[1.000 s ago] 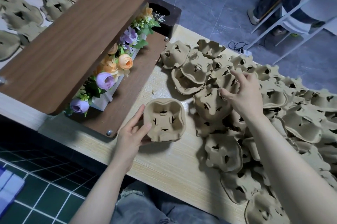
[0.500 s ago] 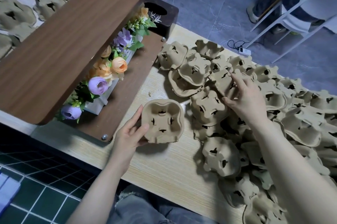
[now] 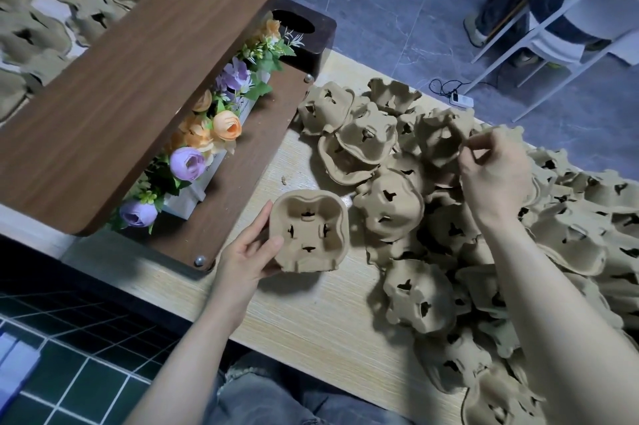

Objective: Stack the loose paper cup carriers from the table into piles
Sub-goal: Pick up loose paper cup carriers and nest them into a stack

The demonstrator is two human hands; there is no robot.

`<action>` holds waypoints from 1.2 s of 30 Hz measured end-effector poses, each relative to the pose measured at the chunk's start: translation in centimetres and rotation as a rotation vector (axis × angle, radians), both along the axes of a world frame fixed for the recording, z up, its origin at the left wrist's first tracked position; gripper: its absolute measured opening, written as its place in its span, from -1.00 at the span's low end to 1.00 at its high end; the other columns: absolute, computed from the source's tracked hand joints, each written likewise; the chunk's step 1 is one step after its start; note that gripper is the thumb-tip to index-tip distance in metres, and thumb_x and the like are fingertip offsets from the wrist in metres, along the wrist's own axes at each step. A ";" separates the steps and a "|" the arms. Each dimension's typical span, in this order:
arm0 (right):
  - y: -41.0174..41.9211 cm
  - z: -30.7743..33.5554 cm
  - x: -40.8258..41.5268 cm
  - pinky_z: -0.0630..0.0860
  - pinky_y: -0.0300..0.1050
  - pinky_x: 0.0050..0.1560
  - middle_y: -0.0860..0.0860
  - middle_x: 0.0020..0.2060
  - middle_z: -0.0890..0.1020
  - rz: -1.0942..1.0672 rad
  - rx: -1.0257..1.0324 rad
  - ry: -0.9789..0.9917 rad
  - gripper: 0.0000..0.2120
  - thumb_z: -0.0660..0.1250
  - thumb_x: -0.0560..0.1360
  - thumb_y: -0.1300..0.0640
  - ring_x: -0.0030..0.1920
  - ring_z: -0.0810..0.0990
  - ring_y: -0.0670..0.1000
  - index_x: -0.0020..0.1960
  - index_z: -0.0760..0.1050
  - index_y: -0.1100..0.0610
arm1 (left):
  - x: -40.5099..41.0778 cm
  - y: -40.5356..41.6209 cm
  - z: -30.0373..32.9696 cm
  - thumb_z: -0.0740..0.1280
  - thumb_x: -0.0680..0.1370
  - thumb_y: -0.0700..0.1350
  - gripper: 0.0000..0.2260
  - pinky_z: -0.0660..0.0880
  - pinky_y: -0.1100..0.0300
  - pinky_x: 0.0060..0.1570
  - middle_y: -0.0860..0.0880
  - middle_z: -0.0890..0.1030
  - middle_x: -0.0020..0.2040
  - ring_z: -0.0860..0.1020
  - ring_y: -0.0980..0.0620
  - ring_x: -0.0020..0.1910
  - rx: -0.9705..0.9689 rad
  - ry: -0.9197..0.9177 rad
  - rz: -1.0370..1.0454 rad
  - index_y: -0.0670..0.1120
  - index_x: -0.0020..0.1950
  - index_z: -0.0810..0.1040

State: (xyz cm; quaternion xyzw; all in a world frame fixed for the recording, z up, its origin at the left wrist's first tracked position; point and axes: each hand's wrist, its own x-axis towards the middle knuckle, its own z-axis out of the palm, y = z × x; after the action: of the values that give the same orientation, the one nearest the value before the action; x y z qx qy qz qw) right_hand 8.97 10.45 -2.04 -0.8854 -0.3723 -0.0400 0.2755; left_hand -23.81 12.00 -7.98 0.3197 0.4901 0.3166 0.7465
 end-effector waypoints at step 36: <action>-4.8 1.6 -14.3 0.53 -0.05 -0.19 -0.03 -0.12 0.64 0.179 0.067 0.953 -0.72 0.42 0.49 0.01 -0.14 0.58 -0.05 0.17 0.55 0.03 | 0.5 -1.1 0.1 0.37 0.56 -0.16 -0.81 0.52 0.03 -0.04 -0.10 0.53 -0.13 0.54 0.08 -0.15 0.081 0.103 -0.021 -0.16 -0.22 0.46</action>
State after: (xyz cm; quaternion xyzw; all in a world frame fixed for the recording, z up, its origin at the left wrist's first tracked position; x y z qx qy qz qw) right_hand -5.37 5.62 -0.48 -0.7604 -0.2778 0.3819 0.4458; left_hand -23.30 10.94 -7.86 0.3709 0.5112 0.3114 0.7101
